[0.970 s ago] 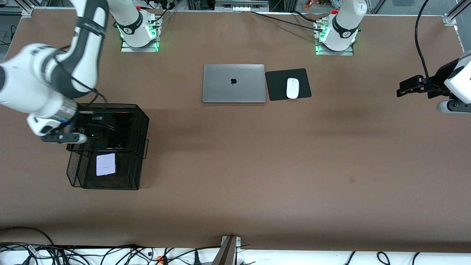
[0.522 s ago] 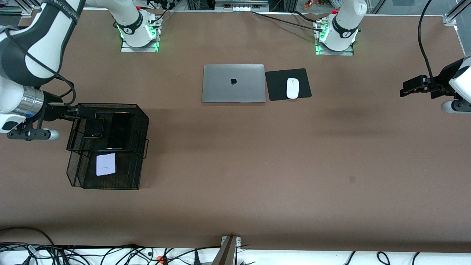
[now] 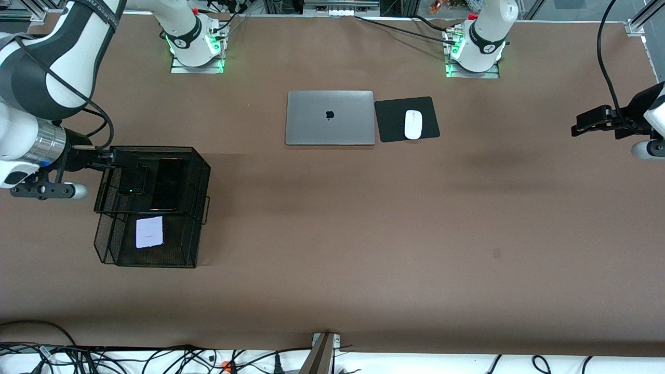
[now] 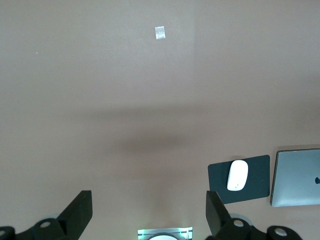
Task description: Place phones with both arms
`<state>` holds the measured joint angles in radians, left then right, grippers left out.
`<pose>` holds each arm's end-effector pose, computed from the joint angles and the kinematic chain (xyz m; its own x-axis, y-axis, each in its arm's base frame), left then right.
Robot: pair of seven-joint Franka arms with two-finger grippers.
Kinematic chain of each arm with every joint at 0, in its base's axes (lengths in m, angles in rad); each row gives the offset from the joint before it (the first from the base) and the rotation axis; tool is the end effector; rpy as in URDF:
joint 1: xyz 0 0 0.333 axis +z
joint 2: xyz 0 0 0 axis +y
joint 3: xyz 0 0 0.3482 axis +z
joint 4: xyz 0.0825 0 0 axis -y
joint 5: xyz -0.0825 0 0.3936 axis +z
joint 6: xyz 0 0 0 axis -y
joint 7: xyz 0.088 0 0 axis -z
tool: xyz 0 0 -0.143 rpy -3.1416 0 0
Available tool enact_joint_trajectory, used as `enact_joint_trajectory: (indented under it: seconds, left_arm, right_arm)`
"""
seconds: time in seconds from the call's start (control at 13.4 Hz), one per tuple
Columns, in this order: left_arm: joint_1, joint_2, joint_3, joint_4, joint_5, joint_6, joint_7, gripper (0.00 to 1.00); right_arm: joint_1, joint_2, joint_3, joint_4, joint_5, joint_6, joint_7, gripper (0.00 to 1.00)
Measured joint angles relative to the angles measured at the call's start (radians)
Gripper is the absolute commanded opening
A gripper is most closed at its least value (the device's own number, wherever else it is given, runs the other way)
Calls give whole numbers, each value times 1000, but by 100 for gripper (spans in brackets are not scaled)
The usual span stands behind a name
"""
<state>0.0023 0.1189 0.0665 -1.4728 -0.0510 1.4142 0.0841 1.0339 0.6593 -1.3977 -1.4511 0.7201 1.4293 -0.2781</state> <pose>0.5791 0.0297 0.5872 0.9848 -0.0233 -0.1719 -0.0135 -0.9982 0.0577 0.6395 0.0614 0.5070 0.9914 -0.0368 -0.1253 -0.0509 -0.9925 -0.1109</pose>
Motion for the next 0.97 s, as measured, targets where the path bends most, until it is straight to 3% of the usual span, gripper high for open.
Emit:
enact_joint_trajectory:
  seconds: [0.15,0.37,0.52,0.67,0.9,0.97]
  left_arm:
    - [0,0,0,0,0,0,0,100]
    - [0,-1,0,0,0,0,1,100]
    - [0,-1,0,0,0,0,1,100]
    - [0,-2,0,0,0,0,1,100]
    - [0,-2,0,0,0,0,1,100]
    - [0,-2,0,0,0,0,1,100]
  right_arm:
    - [-18,0,24,19,-5,-2,13,100]
    - [-165,-1,207,161,-56,-67,122,100]
    - [-287,-10,363,255,-124,-91,182,100]
    - [-417,-55,571,304,-231,-91,255,100]
    - [-587,-162,907,304,-461,-27,349,100]
    - [-629,-199,977,274,-499,10,362,100]
